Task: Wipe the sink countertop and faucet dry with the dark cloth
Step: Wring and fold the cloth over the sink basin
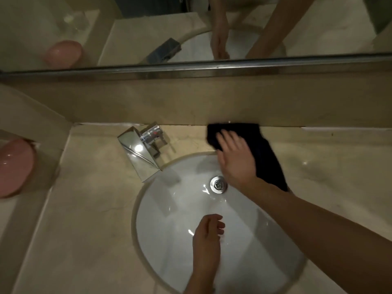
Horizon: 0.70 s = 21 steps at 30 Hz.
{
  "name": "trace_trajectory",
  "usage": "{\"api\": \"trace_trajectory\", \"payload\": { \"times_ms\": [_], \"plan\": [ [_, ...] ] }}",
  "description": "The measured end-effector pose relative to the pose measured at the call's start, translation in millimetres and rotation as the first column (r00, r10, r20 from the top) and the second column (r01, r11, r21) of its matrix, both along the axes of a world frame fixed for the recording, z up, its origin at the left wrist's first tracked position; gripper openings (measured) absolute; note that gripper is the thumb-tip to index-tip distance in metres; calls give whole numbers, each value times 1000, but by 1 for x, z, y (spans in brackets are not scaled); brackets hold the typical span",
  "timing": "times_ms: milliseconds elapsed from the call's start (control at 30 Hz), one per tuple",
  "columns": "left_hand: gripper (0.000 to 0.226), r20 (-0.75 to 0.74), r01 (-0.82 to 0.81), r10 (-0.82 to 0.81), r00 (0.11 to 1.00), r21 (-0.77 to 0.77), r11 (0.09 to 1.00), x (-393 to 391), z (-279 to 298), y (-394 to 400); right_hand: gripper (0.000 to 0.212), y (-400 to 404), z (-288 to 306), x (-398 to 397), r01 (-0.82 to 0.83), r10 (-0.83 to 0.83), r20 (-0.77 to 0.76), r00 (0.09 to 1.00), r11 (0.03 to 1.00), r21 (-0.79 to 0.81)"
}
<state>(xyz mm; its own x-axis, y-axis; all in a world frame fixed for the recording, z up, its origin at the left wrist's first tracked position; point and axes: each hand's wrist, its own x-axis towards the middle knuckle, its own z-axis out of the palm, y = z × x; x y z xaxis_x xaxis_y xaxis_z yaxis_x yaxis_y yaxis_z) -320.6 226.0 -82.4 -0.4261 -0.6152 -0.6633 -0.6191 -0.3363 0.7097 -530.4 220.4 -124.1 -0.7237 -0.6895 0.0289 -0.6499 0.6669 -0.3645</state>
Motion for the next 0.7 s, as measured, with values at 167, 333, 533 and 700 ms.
{"api": "trace_trajectory", "payload": {
  "times_ms": [167, 333, 533, 700],
  "plan": [
    [31, 30, -15, 17, 999, -54, 998, 36, 3, -37, 57, -100, 2, 34, -123, 124, 33, 992, 992, -30],
    [28, 46, -76, 80, 996, -87, 993, 65, 0, -68, 65, -135, 9, 76, -235, 232, 89, 969, 972, 17],
    [24, 21, -173, 180, 983, -186, 967, 62, 3, -94, 34, -106, 33, 103, -166, 175, 39, 984, 972, -164],
    [105, -20, 89, -100, 995, -312, 946, 41, 13, -107, 38, -58, 88, 120, -140, 149, 345, 927, 989, -51]
  ]
}}
